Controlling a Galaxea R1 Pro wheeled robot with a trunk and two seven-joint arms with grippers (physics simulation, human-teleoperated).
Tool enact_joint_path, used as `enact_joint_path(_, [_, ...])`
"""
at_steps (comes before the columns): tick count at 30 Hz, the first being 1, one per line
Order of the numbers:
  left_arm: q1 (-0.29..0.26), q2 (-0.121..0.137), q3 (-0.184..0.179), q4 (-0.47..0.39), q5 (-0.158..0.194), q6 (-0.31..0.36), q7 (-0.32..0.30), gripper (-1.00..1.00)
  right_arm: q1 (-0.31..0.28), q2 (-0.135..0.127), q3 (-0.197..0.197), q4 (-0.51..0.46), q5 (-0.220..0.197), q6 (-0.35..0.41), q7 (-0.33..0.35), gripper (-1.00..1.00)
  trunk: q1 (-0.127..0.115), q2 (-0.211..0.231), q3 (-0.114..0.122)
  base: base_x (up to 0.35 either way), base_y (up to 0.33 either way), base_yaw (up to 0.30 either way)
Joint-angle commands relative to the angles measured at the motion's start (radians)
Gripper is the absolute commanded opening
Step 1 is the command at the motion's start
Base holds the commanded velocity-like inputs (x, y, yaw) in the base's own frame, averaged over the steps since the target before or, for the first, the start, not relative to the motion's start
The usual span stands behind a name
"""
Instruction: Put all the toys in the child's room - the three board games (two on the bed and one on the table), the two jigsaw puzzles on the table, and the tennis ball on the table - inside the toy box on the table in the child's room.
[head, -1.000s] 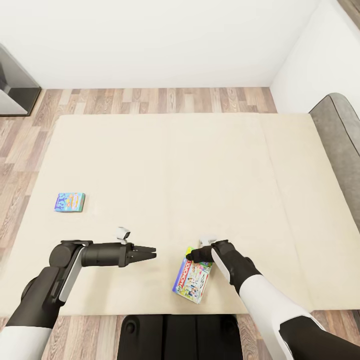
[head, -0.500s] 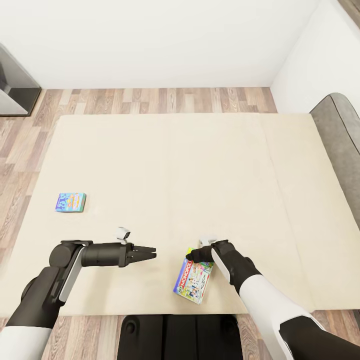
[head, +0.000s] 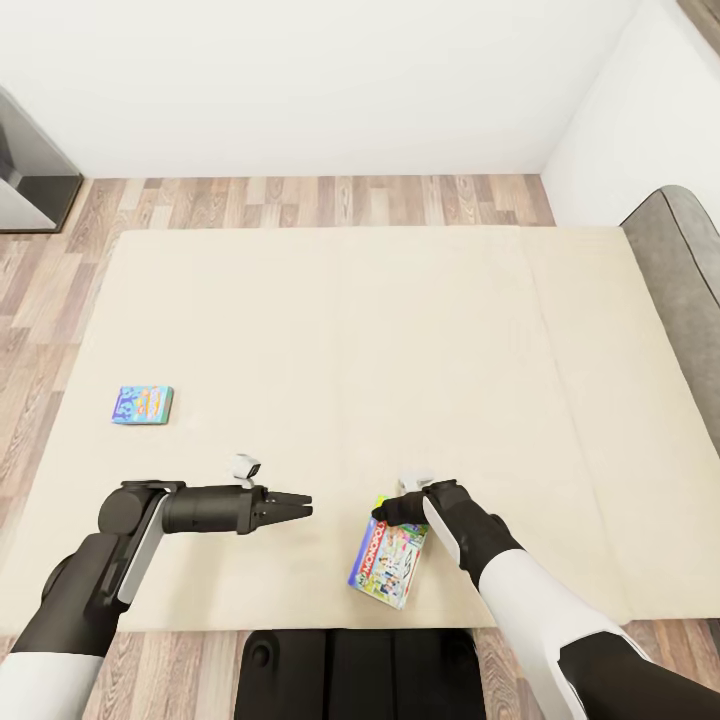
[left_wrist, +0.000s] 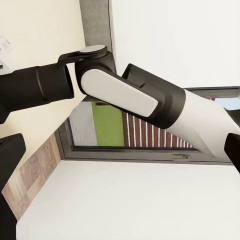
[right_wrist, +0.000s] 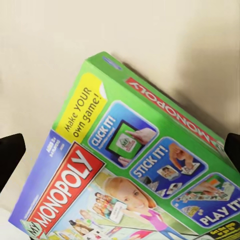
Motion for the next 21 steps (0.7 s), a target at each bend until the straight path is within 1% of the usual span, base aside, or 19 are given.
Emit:
enact_joint_path(1, [0.0,0.001,-0.001,0.0,0.003,0.01,-0.001,1.0,0.0,-0.001,0.003,-0.001,-0.007,0.005,-0.002,1.0,0.001,-0.002,-0.001,0.0,0.008,0.0])
enact_joint_path(13, [-0.001,0.001,-0.001,0.0,0.004,0.01,-0.001,1.0,0.0,0.0,0.004,-0.001,-0.007,0.005,-0.002,1.0,0.001,-0.002,-0.001,0.0,0.002,0.0])
enact_joint_path(21, [0.0,0.0,-0.001,0.0,0.004,0.01,-0.001,1.0,0.0,0.001,0.004,-0.001,-0.007,0.005,-0.002,1.0,0.001,-0.002,-0.001,-0.025,0.041,0.0])
